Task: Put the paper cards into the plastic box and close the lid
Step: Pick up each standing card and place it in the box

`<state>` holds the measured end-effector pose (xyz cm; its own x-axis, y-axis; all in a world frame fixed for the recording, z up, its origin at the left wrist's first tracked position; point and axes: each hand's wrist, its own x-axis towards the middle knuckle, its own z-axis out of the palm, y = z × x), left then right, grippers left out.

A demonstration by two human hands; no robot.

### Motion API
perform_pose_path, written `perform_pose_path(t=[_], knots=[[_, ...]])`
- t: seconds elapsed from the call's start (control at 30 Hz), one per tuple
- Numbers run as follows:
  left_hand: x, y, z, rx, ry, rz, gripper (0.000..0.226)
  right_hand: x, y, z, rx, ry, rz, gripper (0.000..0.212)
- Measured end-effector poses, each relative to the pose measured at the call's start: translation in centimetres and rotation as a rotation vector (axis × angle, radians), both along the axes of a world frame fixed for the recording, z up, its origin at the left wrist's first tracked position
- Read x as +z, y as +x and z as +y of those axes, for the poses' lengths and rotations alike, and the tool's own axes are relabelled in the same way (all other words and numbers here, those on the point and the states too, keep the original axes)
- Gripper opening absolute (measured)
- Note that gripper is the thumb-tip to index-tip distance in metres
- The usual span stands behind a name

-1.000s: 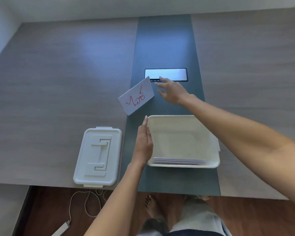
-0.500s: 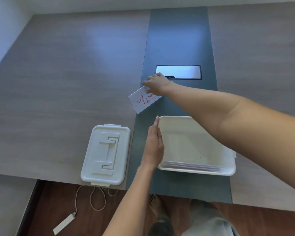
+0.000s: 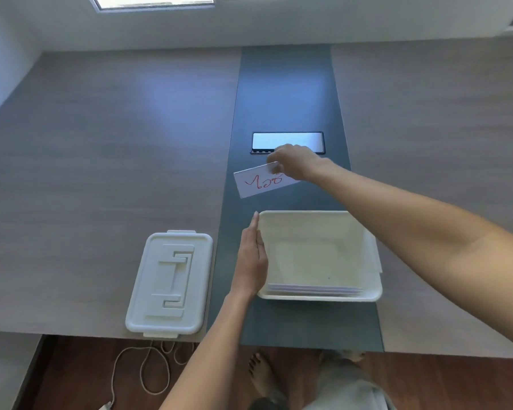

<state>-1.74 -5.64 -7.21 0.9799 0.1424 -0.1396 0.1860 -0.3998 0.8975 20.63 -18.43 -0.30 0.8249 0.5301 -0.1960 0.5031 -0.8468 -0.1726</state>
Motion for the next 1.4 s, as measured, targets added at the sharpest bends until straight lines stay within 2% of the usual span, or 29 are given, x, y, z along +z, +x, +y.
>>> perform_pose_path(t=[0.47, 0.67, 0.83, 1.17, 1.4], knots=[[-0.6, 0.2, 0.3, -0.016, 0.067, -0.045, 0.047, 8.0, -10.6, -7.8, -0.18, 0.211, -0.166, 0.017], [-0.5, 0.3, 0.3, -0.015, 0.082, -0.049, 0.047, 9.2, -15.7, -9.4, -0.227, 0.334, -0.177, 0.015], [-0.5, 0.3, 0.3, -0.015, 0.07, -0.059, 0.047, 7.7, -19.1, -9.8, -0.217, 0.36, -0.098, 0.016], [-0.7, 0.2, 0.3, -0.019, 0.061, -0.062, 0.047, 1.8, -22.5, -9.1, -0.223, 0.168, 0.231, 0.026], [-0.6, 0.2, 0.2, -0.011, 0.065, -0.062, 0.047, -0.4, -24.5, -9.5, -0.229, 0.233, 0.382, 0.025]])
